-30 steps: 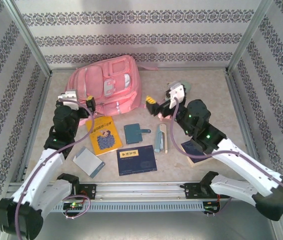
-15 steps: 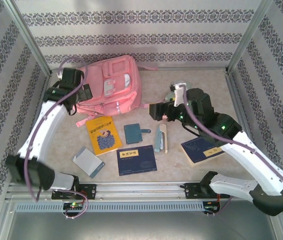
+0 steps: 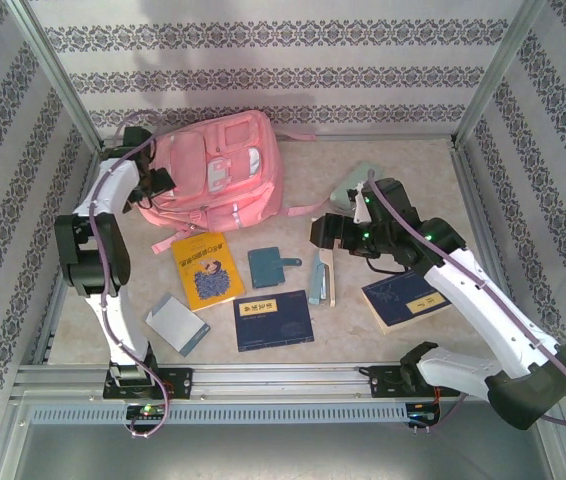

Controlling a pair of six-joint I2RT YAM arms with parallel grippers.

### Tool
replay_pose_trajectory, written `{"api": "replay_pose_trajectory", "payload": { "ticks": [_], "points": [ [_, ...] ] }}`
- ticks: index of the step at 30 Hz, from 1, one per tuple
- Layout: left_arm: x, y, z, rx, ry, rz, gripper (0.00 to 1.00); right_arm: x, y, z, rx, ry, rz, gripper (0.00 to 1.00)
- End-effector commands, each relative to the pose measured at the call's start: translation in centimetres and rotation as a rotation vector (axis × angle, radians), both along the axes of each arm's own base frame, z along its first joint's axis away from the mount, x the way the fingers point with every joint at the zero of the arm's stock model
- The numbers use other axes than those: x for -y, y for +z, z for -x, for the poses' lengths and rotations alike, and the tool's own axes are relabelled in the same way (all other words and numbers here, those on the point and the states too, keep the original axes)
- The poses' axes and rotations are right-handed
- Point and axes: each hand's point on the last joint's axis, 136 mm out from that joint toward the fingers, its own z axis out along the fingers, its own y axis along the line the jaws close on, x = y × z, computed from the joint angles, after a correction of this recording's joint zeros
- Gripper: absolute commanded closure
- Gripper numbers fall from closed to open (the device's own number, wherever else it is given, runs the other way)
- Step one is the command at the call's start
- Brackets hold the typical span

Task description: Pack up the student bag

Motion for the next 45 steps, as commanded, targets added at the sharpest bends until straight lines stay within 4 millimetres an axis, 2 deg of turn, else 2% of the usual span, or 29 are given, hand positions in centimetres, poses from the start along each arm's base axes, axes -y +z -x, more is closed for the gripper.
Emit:
{"api": "replay_pose_trajectory", "payload": {
  "ticks": [1, 6, 9, 12, 15, 20, 23, 25, 27, 30, 35, 39, 43, 45],
  "points": [
    [-2.2, -0.8, -2.0, 0.055, 0.019, 0.045, 0.03, 0.0, 0.7, 1.5, -0.008, 0.088, 0.008, 0.14],
    [-3.0, -3.5, -4.9, 0.064, 0.008, 0.116, 0.14, -0.5, 0.3, 1.9, -0.021, 0.119, -0.019, 0.23],
    [-3.7, -5.1, -6.3, 0.057, 0.014, 0.129, 0.18, -0.8, -0.1, 1.9, -0.04, 0.129, -0.032, 0.32],
    [-3.5, -6.4, -7.7, 0.079, 0.005, 0.194, 0.26, -1.1, -0.1, 1.9, -0.041, 0.155, -0.036, 0.37],
    [-2.6, -7.6, -8.5, 0.073, -0.012, 0.26, 0.42, -1.3, -0.2, 1.8, -0.048, 0.167, -0.027, 0.46],
    [-0.5, -9.0, -8.0, 0.069, -0.04, 0.378, 0.86, -1.8, 0.4, 1.3, -0.034, 0.187, -0.034, 0.58],
    [0.6, -8.4, -7.9, 0.11, -0.033, 0.441, 1.0, -1.9, 1.1, 1.0, -0.014, 0.194, -0.037, 0.62],
    [1.2, -7.3, -8.0, 0.146, -0.022, 0.482, 1.0, -1.9, 1.5, 0.9, -0.002, 0.194, -0.036, 0.64],
    [1.7, -5.4, -8.6, 0.204, -0.016, 0.517, 1.0, -1.9, 1.7, 0.8, 0.005, 0.194, -0.029, 0.66],
    [2.4, -1.3, -9.6, 0.306, -0.002, 0.556, 1.0, -1.7, 2.1, 0.4, 0.02, 0.192, -0.014, 0.68],
    [4.6, 6.7, -10.4, 0.474, -0.019, 0.594, 1.0, -1.0, 3.1, -0.6, 0.058, 0.161, 0.022, 0.72],
    [7.7, 10.8, -9.5, 0.528, -0.051, 0.635, 1.0, -1.0, 3.7, -1.5, 0.086, 0.133, 0.056, 0.66],
    [11.4, 12.9, -7.1, 0.549, -0.068, 0.677, 1.0, -0.4, 4.1, -2.7, 0.107, 0.086, 0.088, 0.74],
    [12.6, 13.4, -5.6, 0.556, -0.058, 0.7, 1.0, -0.9, 4.0, -3.6, 0.083, 0.07, 0.048, 0.74]
  ]
}}
